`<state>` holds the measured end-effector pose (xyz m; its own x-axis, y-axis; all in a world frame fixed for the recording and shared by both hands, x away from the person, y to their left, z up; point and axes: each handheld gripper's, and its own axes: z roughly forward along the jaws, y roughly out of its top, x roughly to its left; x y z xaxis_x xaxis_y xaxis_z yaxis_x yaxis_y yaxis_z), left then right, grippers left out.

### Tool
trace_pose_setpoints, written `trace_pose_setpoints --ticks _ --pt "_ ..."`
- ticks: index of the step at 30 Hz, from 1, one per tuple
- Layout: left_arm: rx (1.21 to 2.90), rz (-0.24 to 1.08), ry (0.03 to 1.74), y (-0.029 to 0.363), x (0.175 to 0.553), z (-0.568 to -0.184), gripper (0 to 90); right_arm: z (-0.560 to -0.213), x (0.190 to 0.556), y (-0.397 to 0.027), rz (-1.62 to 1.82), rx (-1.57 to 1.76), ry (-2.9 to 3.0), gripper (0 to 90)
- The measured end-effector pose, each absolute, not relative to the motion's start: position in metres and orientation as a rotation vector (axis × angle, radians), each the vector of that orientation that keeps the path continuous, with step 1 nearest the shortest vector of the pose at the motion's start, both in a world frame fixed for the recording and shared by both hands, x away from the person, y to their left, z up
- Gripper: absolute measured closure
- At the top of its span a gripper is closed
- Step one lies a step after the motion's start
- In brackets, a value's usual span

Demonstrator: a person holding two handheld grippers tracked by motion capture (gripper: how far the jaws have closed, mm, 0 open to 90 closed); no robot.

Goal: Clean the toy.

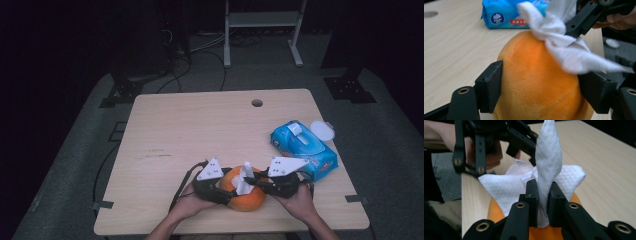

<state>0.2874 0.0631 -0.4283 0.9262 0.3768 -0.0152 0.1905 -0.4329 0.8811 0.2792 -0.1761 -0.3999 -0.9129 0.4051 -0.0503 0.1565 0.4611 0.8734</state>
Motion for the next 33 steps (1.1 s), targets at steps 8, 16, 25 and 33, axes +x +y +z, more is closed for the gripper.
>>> trace_pose_setpoints --ticks 8,16,25,33 --pt "2.028 0.187 0.425 0.068 0.291 -0.431 15.3 -0.405 0.279 -0.183 1.456 0.484 2.516 80.1" --pt "2.009 0.071 0.474 0.071 0.3 -0.435 19.4 -0.406 0.28 -0.189 1.455 0.494 2.522 80.1" --pt "1.968 0.315 0.423 0.069 0.283 -0.42 29.4 -0.399 0.283 -0.198 1.461 0.553 2.44 79.9" --pt "1.975 0.158 0.481 0.077 0.297 -0.425 11.7 -0.41 0.285 -0.205 1.417 0.574 2.495 80.3"
